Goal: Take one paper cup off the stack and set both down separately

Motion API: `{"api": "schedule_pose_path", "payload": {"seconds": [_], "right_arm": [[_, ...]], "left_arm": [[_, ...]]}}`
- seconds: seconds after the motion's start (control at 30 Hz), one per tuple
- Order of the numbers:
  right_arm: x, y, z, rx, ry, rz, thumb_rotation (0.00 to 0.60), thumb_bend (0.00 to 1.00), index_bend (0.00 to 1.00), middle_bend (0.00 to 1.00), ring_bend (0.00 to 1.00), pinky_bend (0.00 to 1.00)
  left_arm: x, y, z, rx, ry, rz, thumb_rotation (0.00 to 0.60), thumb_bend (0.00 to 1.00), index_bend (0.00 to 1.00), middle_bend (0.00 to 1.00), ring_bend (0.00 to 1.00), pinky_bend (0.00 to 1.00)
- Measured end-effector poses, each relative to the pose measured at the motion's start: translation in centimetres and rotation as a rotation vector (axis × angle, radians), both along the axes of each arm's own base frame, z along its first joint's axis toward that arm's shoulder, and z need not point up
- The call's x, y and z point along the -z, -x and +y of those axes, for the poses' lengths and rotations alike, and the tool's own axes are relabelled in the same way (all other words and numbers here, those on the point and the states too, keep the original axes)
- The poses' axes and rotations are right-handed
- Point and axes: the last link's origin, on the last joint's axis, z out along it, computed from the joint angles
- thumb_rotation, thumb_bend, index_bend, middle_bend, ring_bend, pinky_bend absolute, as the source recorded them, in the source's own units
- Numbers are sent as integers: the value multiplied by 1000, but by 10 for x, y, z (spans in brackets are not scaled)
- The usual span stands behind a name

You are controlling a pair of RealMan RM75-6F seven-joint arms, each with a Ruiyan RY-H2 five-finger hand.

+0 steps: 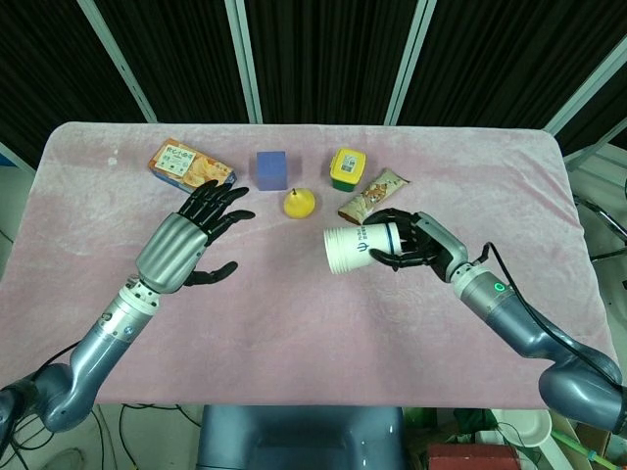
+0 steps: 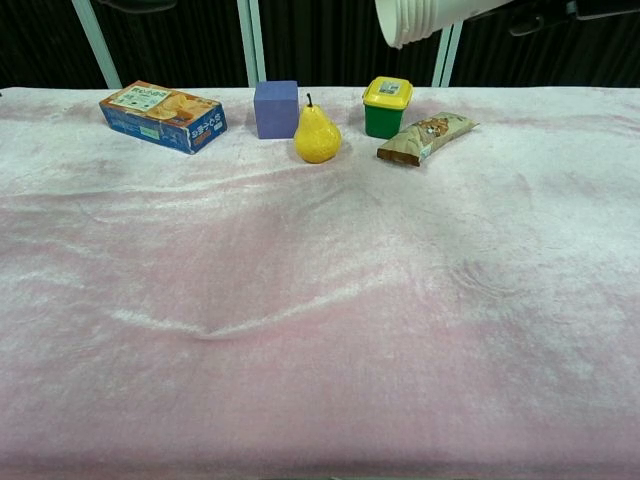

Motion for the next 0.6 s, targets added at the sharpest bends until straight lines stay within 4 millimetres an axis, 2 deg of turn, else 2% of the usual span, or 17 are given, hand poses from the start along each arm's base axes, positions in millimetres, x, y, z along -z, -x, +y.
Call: {"api": "schedule_pose_path", "payload": {"seconds": [0.33,0.6], "right_arm": [[15,-16,3,9,-84,-63,600,413,627,543,650,669],[37,-33,0,39,-143,-103,600,413,627,543,649,670]], "left_arm": [[14,-15,1,29,22,-91,600,282,293,116,0,4],[27,-28,-3,57,23,-92,600,299,341,131,0,6]]}}
